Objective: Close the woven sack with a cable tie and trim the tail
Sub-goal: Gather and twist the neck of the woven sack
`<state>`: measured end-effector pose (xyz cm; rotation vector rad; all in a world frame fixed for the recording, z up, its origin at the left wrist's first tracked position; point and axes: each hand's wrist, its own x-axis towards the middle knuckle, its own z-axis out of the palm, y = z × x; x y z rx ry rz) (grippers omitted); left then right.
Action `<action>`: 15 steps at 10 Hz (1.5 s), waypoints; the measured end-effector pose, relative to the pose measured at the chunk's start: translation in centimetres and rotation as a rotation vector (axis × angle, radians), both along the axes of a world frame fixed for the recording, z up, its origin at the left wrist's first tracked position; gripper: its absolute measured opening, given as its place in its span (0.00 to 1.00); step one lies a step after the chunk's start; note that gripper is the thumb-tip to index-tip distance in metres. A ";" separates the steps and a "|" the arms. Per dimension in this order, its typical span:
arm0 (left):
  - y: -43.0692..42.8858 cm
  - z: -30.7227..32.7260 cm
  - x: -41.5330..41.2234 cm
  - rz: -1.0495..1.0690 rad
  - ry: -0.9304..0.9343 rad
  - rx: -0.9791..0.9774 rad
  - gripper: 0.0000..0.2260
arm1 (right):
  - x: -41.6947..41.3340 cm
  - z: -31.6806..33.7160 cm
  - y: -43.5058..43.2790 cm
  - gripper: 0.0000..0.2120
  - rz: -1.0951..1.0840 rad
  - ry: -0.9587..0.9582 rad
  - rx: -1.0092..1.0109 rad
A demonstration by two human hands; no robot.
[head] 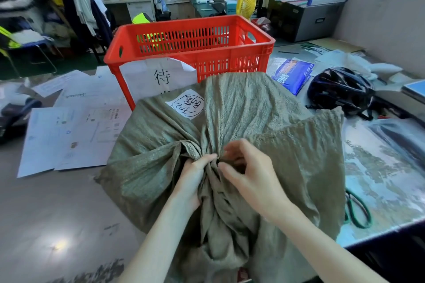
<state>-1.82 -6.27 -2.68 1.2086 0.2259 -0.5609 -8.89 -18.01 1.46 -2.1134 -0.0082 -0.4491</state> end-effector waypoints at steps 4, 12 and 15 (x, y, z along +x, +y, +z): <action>-0.5 0.0 0.3 -0.128 0.043 0.070 0.11 | -0.4 -1.1 -2.7 0.24 -0.229 0.262 -0.504; -0.8 0.7 0.5 -0.123 -0.125 0.133 0.11 | -0.6 0.6 -1.9 0.14 -0.160 0.013 -0.234; -1.2 0.8 0.0 -0.101 -0.144 0.210 0.08 | -0.3 1.8 -6.4 0.18 -0.294 0.228 -0.220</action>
